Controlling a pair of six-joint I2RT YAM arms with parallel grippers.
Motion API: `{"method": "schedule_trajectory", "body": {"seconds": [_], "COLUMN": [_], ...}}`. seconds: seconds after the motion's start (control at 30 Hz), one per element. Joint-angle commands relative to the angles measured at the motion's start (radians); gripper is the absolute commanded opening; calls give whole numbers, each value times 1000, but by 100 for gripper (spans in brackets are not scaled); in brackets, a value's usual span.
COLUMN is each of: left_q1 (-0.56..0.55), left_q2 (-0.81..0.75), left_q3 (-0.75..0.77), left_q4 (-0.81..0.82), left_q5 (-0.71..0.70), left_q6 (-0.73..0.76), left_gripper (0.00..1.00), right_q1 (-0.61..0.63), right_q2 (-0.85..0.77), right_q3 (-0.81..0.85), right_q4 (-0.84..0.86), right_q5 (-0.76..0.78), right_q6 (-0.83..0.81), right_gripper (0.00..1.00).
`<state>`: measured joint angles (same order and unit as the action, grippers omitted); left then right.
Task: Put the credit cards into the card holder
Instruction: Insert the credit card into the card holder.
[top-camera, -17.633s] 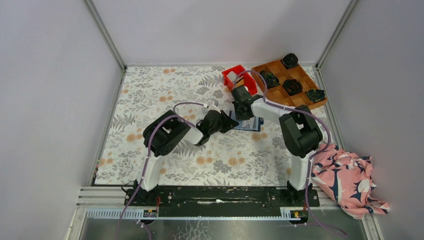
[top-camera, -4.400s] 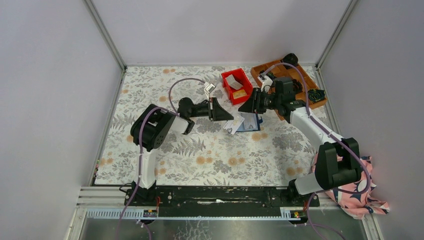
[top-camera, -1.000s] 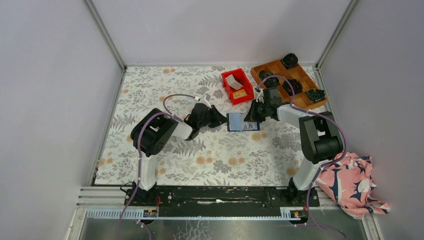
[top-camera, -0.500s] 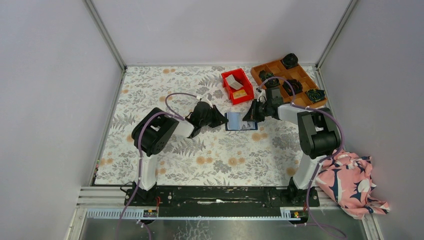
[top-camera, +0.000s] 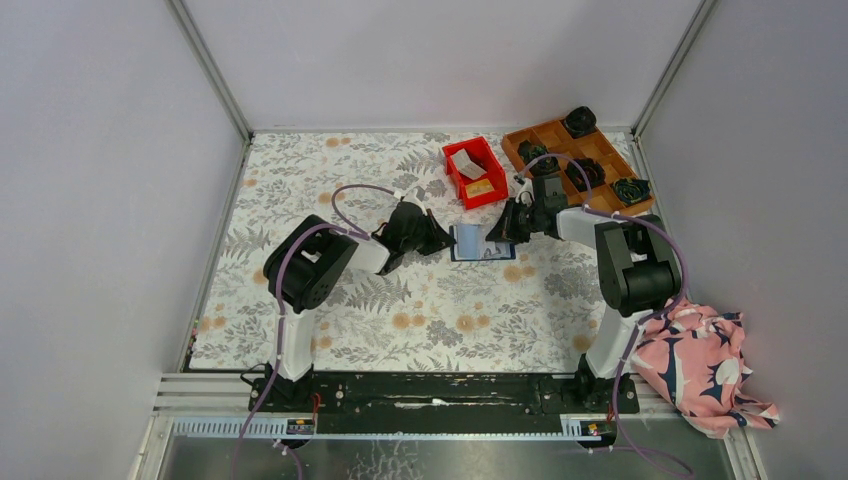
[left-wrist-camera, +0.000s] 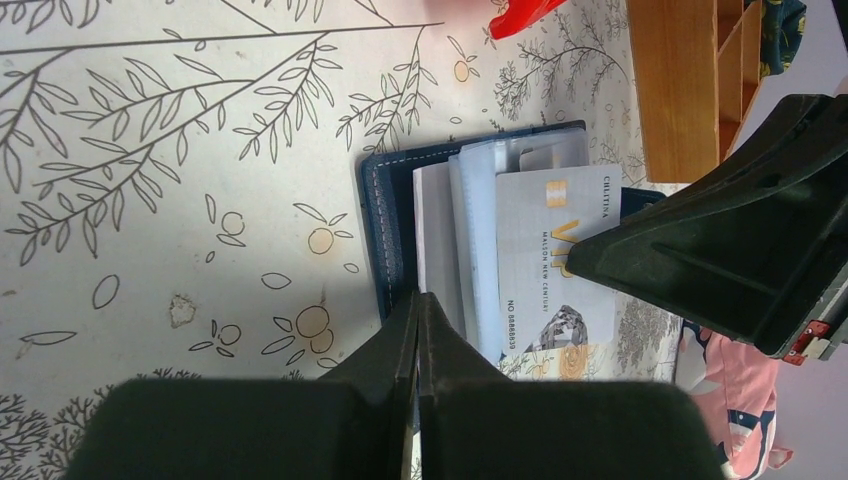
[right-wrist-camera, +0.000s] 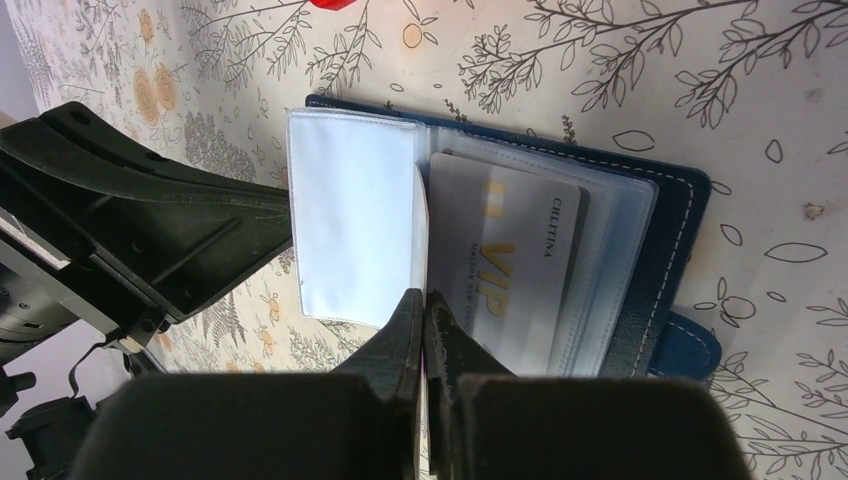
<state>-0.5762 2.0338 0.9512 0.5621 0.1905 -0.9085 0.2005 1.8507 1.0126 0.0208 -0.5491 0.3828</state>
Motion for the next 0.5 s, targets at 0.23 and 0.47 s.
{"method": "schedule_trajectory", "body": {"seconds": [0.23,0.47], "left_q1": [-7,-7], "left_q2": [26,19], "left_q3": [21,23], "left_q4": [-79,-100], "left_q5": [-42,-57], "left_q6": [37,49], "left_gripper": [0,0], "right_q1": [-17,-16], "right_q2": [47,82], "right_q3": [47,46], "right_q4": [11,13], "right_q5": [10,-4], "right_q6": [-10,-7], "right_gripper": [0,0]}}
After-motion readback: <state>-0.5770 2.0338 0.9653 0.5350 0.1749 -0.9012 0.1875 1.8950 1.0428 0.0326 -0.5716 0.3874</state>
